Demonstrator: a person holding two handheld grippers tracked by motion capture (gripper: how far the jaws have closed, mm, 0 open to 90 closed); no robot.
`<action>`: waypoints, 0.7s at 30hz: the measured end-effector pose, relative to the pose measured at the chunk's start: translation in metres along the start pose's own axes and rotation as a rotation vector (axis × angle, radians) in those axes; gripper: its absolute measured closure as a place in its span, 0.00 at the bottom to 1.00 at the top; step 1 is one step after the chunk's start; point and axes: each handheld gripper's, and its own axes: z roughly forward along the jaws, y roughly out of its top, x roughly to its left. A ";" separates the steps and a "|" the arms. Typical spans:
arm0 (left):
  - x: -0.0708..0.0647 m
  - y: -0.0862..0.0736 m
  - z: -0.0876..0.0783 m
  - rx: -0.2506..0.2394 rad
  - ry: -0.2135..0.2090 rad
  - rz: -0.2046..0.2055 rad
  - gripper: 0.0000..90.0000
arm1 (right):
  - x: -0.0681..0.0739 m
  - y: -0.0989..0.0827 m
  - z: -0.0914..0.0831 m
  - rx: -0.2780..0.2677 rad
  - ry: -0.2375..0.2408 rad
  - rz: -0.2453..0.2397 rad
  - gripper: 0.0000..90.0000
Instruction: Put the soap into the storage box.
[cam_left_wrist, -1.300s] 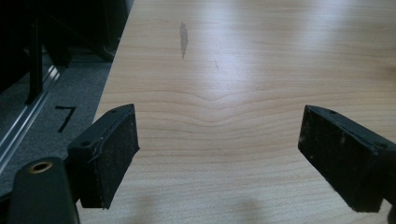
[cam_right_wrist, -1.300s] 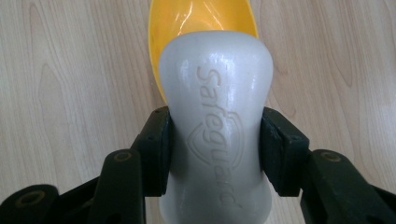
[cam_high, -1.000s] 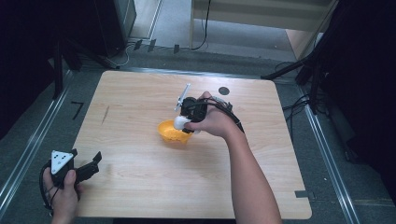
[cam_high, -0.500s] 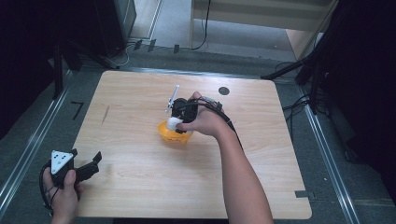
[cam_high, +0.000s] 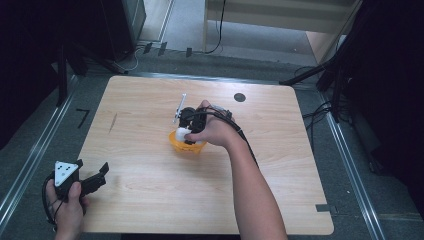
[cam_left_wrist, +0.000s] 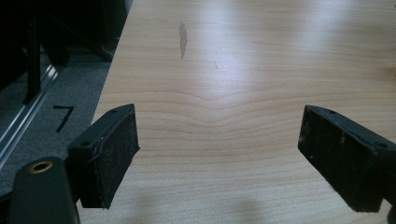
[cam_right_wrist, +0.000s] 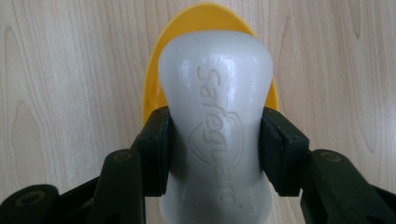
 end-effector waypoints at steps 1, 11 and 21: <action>0.000 0.000 0.000 0.000 0.000 0.000 0.14 | 0.000 0.001 0.002 -0.001 0.002 -0.001 0.56; 0.000 0.000 0.000 -0.001 0.000 -0.001 0.14 | -0.001 0.002 0.010 0.025 0.000 0.006 0.56; -0.001 0.000 0.001 -0.003 0.002 0.001 0.14 | -0.004 0.004 0.020 0.032 0.007 -0.003 0.56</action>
